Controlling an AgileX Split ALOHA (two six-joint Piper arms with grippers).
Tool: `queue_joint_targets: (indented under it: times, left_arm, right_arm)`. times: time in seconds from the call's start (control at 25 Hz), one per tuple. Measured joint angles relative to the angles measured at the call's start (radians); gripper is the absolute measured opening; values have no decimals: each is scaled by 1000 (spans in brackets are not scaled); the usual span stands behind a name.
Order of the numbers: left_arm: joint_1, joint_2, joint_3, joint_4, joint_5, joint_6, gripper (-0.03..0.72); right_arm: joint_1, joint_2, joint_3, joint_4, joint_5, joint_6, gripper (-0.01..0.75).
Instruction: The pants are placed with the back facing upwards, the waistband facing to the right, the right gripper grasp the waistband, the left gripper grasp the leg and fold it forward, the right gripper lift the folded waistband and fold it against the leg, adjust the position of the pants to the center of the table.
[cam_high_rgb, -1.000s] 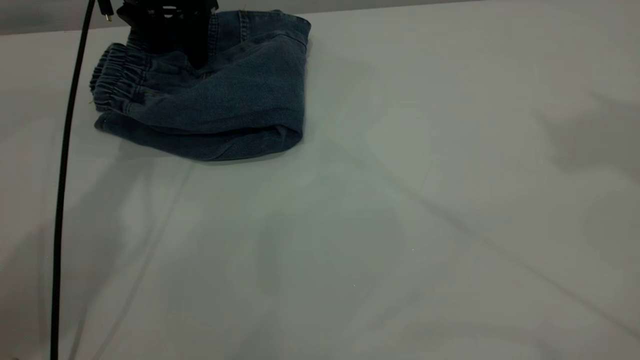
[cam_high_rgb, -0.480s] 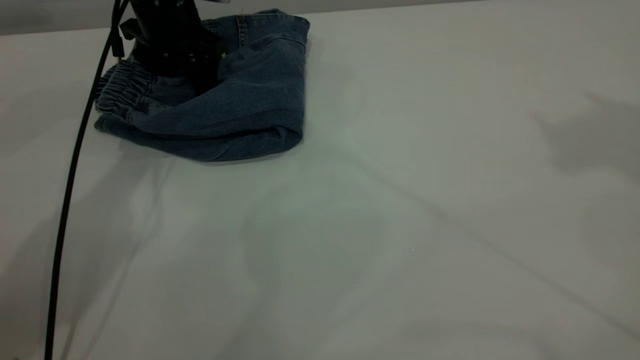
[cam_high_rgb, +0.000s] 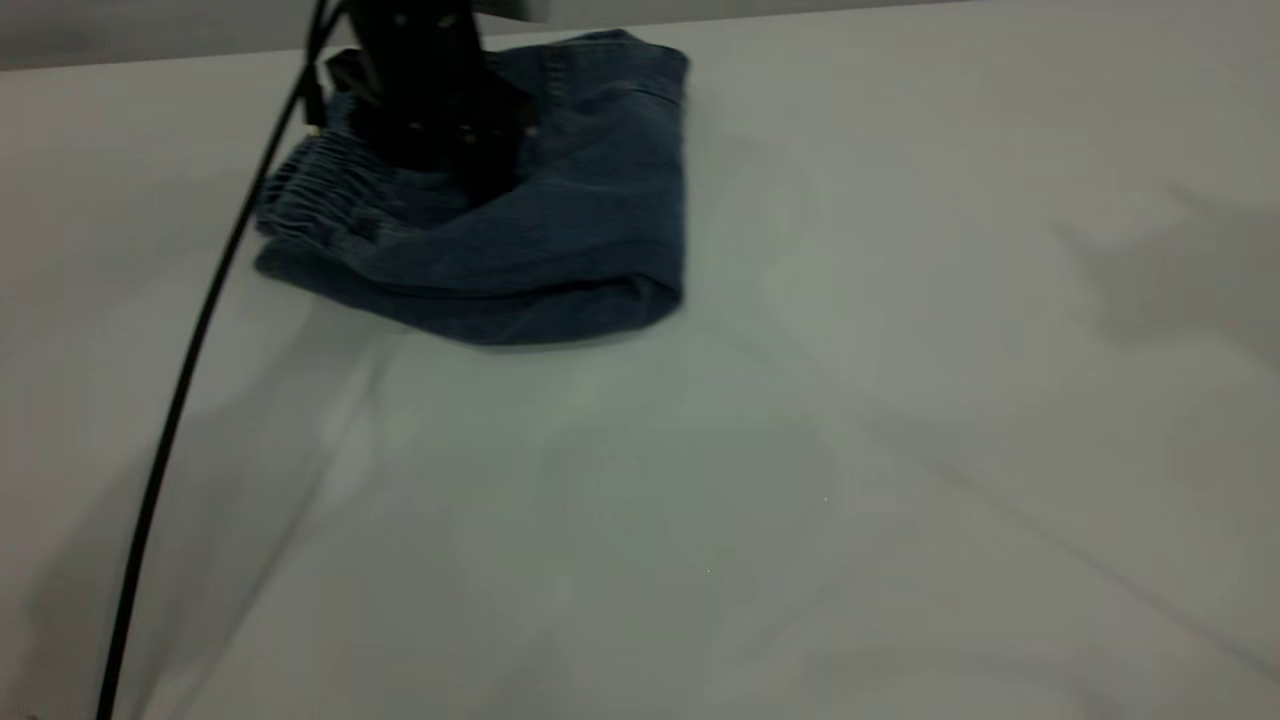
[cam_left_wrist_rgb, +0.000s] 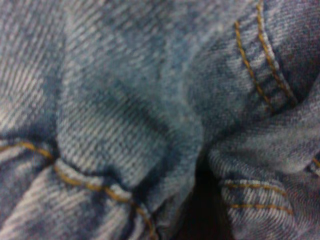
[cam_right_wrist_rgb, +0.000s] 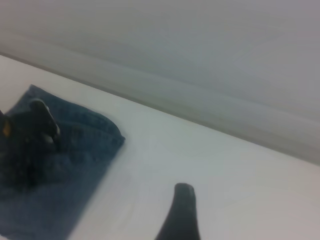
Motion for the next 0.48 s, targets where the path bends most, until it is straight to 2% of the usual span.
queue_joint_targets:
  times: [0.48]
  left_arm:
    - [-189,2,-1,-6,44,-278,497]
  right_arm:
    - [0,0,0,3,0,0,573]
